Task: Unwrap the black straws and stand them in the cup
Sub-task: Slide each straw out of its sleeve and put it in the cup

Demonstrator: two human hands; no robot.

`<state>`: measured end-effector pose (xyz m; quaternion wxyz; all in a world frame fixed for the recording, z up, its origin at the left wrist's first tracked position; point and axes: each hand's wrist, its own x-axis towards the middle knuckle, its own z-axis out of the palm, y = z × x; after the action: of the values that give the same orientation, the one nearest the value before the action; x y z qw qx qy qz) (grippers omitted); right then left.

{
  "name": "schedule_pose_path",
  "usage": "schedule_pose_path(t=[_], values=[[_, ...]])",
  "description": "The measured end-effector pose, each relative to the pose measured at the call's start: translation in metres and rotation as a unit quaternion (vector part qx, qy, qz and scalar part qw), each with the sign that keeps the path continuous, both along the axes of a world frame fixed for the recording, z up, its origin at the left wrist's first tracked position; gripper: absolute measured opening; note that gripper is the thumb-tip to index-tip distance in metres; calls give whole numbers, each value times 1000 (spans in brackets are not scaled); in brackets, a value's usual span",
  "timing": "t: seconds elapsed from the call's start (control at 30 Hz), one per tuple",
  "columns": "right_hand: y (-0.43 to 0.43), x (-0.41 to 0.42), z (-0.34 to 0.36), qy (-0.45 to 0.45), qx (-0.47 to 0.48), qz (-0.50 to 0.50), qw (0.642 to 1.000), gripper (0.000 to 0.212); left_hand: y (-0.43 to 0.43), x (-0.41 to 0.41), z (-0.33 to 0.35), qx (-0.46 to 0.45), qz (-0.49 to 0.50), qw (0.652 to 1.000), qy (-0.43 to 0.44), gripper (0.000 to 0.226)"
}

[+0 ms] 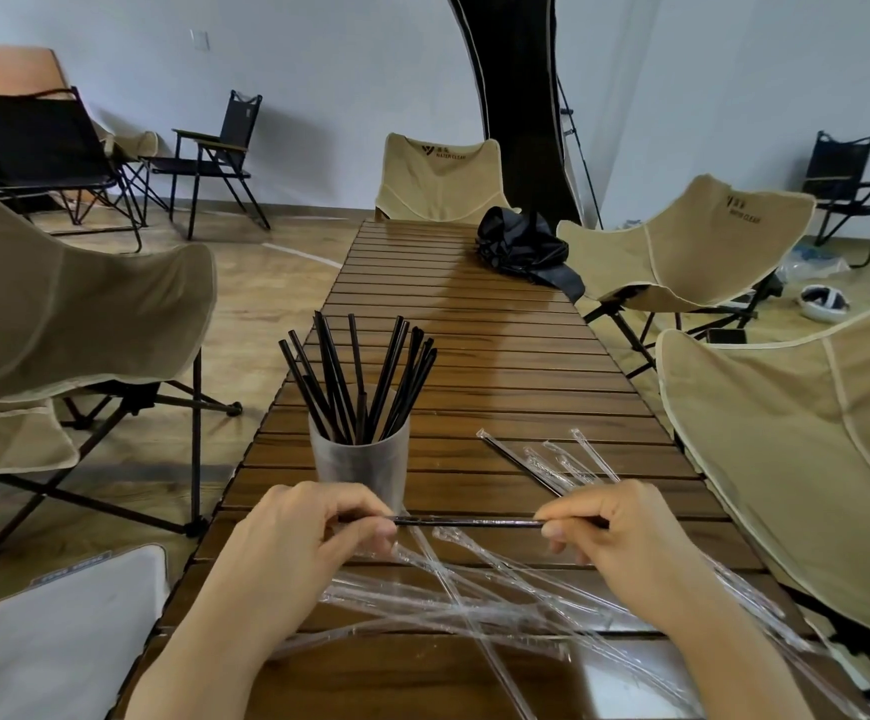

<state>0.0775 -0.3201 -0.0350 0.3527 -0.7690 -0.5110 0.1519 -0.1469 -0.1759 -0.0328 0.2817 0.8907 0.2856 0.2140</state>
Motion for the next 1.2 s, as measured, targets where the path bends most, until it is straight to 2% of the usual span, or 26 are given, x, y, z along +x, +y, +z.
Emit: schedule_pose_path(t=[0.07,0.2,0.47,0.63,0.73,0.87,1.0,1.2], values=[[2,-1,-2,3,-2,-1,1000,32,3,-4,1,-11,22,999,-28,7],[0,5,-1,20,31,-25,999,36,6,-9,4,-19,69,994,-83,14],[3,3,-5,5,13,-3,1000,39,2,-5,9,8,39,999,-30,16],[4,2,-5,-16,-1,-2,1000,33,2,-3,5,14,19,1000,-6,19],[2,4,-4,-1,8,-14,1000,40,1,-1,4,16,24,999,-13,13],[2,6,-5,37,20,-13,999,37,1,1,4,12,57,995,-85,12],[4,5,-7,66,29,-9,997,32,2,3,5,-42,108,977,-182,19],[4,7,-7,77,37,-3,996,31,5,3,4,-87,99,969,-209,22]])
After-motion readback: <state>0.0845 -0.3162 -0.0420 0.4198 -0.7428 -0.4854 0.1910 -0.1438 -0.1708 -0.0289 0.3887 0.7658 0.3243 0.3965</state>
